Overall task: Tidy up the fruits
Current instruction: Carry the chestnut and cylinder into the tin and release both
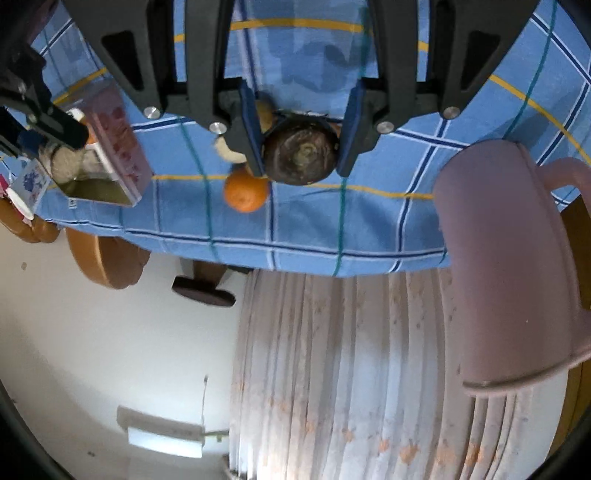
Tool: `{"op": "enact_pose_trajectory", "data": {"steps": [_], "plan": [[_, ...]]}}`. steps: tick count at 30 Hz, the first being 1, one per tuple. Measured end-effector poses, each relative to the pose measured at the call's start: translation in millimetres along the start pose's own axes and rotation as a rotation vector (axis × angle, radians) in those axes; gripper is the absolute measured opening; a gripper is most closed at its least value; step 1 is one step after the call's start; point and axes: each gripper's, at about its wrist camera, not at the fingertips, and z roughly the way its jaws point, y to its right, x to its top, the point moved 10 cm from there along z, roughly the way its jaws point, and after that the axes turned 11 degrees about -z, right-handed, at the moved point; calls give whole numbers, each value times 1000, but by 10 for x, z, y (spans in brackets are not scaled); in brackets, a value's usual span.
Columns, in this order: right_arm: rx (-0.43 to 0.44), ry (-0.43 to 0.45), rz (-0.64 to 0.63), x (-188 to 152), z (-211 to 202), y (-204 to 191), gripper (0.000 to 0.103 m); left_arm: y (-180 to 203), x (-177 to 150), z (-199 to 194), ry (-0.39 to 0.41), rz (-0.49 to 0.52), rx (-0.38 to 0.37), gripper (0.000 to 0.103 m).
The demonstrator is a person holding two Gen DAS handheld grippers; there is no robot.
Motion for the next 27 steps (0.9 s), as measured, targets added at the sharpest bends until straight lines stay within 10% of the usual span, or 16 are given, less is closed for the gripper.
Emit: {"op": "enact_pose_trajectory", "data": {"steps": [27], "plan": [[-201,-105,110,-474,-12,1685,47,2038,-541,4,-54,184,-175,41]]}}
